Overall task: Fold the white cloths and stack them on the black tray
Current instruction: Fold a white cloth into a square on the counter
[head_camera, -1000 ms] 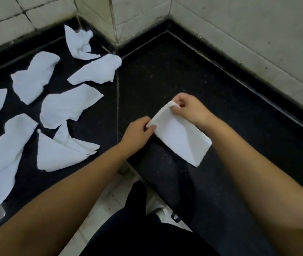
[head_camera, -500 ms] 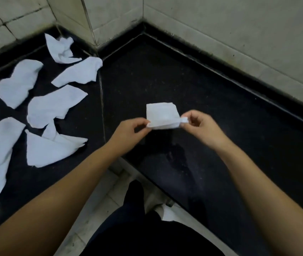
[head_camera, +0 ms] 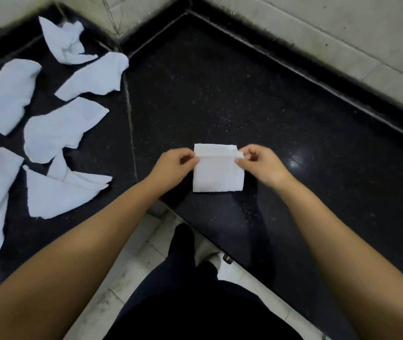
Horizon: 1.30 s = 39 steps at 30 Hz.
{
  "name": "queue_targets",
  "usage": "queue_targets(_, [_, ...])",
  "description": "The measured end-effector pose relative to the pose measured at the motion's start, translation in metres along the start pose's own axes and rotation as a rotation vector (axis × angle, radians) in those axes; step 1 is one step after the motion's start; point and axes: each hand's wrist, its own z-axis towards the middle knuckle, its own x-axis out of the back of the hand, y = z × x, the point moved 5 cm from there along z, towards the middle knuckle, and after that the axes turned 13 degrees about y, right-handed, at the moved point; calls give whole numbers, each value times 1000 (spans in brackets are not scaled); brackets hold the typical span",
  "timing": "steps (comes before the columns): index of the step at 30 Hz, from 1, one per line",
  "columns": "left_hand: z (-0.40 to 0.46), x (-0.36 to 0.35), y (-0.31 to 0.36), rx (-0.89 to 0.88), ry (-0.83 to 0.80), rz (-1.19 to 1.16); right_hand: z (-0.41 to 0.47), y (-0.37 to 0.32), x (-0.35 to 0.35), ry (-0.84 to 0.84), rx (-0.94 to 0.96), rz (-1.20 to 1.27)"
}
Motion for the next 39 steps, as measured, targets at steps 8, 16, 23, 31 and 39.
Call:
queue_targets(8, [53, -19, -7, 34, 73, 285, 48, 1, -17, 146, -97, -241])
queue_targets(16, [38, -18, -7, 90, 196, 358, 39, 0, -14, 180, -66, -573])
queue_targets(23, [19, -41, 2, 150, 64, 615, 27, -8, -31, 125, -125, -770])
queue_targets(31, [2, -22, 21, 357, 131, -99, -6, -11, -8, 148, -255, -90])
queue_targets(39, [-48, -26, 52, 541, -23, -668, -82, 2, 39, 191, -361, 599])
